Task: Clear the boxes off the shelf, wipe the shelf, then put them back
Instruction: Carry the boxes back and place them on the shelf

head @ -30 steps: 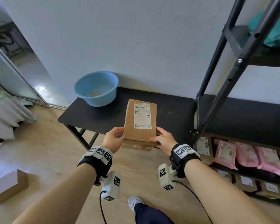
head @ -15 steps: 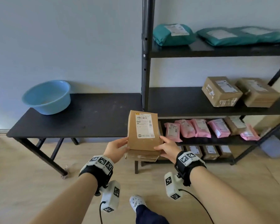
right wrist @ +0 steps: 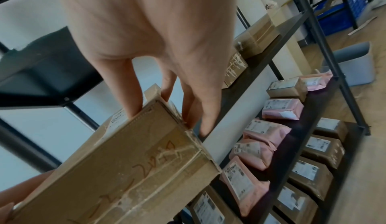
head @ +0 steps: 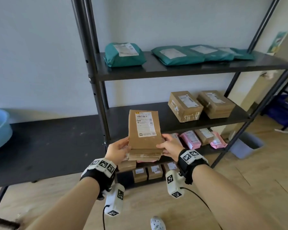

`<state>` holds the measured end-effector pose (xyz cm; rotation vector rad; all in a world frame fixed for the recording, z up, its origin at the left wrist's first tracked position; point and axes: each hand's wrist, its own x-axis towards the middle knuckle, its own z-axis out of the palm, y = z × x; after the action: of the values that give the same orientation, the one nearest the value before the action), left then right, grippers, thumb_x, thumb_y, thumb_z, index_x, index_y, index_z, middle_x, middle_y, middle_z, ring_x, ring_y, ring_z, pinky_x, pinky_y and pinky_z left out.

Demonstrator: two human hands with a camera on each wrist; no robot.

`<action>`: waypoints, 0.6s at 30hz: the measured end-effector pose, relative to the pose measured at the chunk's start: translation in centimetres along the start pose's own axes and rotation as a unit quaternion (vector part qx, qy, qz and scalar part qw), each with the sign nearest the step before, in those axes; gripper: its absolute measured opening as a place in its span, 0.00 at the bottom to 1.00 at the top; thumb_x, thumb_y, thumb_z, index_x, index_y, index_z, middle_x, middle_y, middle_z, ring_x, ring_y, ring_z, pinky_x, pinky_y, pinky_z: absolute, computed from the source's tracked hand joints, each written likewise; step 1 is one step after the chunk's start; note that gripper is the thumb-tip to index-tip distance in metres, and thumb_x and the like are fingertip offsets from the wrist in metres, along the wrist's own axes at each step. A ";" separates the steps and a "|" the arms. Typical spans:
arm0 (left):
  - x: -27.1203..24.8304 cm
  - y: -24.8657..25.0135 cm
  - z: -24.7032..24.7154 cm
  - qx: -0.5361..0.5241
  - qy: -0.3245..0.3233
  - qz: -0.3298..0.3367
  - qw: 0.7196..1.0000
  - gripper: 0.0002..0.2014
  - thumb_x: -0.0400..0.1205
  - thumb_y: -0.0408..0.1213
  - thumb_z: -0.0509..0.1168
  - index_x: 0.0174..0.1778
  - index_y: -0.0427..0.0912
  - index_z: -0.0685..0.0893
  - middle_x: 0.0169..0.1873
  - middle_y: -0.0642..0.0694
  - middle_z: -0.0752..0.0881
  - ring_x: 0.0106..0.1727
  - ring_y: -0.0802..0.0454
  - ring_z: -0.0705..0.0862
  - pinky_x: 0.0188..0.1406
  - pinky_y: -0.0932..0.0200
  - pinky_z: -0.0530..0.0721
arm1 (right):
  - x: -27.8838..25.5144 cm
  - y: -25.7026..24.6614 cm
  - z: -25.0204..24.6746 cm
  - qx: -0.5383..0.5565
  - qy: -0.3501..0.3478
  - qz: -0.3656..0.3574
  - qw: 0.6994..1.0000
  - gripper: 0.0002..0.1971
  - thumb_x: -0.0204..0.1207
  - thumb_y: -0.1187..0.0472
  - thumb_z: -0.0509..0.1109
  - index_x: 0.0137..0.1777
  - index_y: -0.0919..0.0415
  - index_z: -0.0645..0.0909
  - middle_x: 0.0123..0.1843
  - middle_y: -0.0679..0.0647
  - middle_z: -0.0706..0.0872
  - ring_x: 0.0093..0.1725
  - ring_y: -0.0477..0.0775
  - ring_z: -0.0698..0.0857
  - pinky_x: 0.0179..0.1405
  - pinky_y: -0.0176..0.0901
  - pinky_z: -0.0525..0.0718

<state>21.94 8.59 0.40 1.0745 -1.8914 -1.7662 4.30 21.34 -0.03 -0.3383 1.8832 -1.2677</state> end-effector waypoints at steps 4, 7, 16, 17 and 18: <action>5.8 2.1 2.7 -0.010 0.014 0.007 1.000 0.22 0.80 0.26 0.66 0.71 0.41 0.78 0.61 0.48 0.86 0.55 0.54 0.84 0.60 0.51 0.82 | 6.7 -2.6 -3.0 0.000 -0.003 0.000 1.000 0.32 0.70 0.71 0.73 0.74 0.53 0.71 0.62 0.57 0.84 0.54 0.57 0.85 0.66 0.58 0.81; 10.3 3.0 4.8 -0.020 0.032 -0.014 0.999 0.21 0.80 0.25 0.66 0.70 0.40 0.79 0.54 0.50 0.87 0.47 0.51 0.83 0.52 0.50 0.85 | 11.2 -4.4 -5.3 -0.002 -0.020 0.003 1.000 0.31 0.71 0.72 0.72 0.73 0.51 0.72 0.65 0.59 0.83 0.57 0.58 0.85 0.62 0.55 0.83; 18.7 3.6 9.2 -0.051 0.092 -0.092 0.990 0.21 0.80 0.25 0.65 0.68 0.47 0.80 0.57 0.50 0.87 0.42 0.60 0.83 0.41 0.68 0.81 | 20.5 -6.3 -8.3 0.016 -0.055 0.023 0.998 0.34 0.69 0.72 0.72 0.75 0.50 0.72 0.67 0.58 0.83 0.64 0.58 0.83 0.69 0.58 0.80; 19.2 3.5 9.4 -0.051 0.097 -0.097 0.989 0.22 0.80 0.25 0.65 0.69 0.47 0.80 0.56 0.50 0.87 0.45 0.59 0.83 0.43 0.67 0.81 | 21.1 -6.4 -8.4 0.012 -0.059 0.023 0.998 0.34 0.69 0.72 0.72 0.76 0.51 0.71 0.67 0.58 0.82 0.65 0.58 0.82 0.69 0.58 0.80; 19.6 3.5 9.5 -0.051 0.099 -0.104 0.988 0.22 0.81 0.25 0.64 0.70 0.48 0.79 0.56 0.51 0.86 0.49 0.57 0.83 0.47 0.65 0.82 | 21.7 -6.4 -8.5 0.010 -0.064 0.021 0.998 0.35 0.70 0.72 0.72 0.76 0.51 0.70 0.68 0.58 0.82 0.65 0.58 0.82 0.69 0.57 0.79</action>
<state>1.42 1.04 -2.72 1.3961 -1.6038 -1.7666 -16.98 10.52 -3.53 -0.3588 1.7601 -1.2071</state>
